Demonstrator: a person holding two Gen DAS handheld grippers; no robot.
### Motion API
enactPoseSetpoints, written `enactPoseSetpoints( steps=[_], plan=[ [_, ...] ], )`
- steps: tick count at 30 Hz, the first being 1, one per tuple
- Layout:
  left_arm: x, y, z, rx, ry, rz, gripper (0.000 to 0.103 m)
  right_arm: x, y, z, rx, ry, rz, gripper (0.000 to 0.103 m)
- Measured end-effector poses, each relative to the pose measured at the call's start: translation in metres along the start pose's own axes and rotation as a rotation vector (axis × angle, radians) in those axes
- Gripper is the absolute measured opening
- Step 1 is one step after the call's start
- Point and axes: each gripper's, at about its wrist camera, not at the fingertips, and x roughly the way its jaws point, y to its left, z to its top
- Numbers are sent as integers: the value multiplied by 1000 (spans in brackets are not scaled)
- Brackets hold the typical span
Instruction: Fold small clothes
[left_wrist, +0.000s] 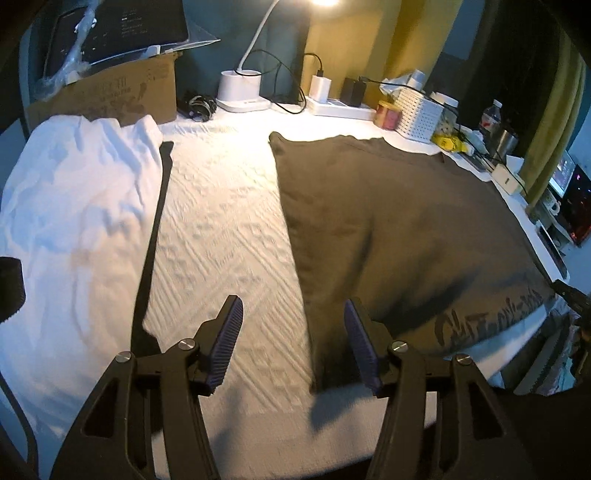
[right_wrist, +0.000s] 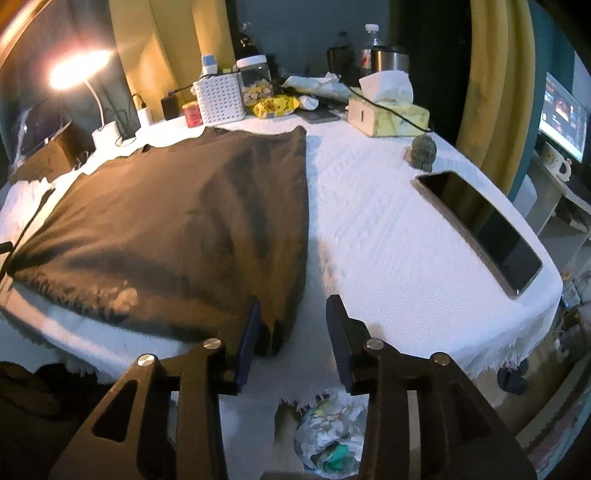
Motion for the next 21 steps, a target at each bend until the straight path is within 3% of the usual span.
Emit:
enactPoseSetpoints(
  steps=[21],
  plan=[
    [91, -8, 95, 80, 55, 2, 57, 69, -10, 85, -12, 14, -1, 39]
  ],
)
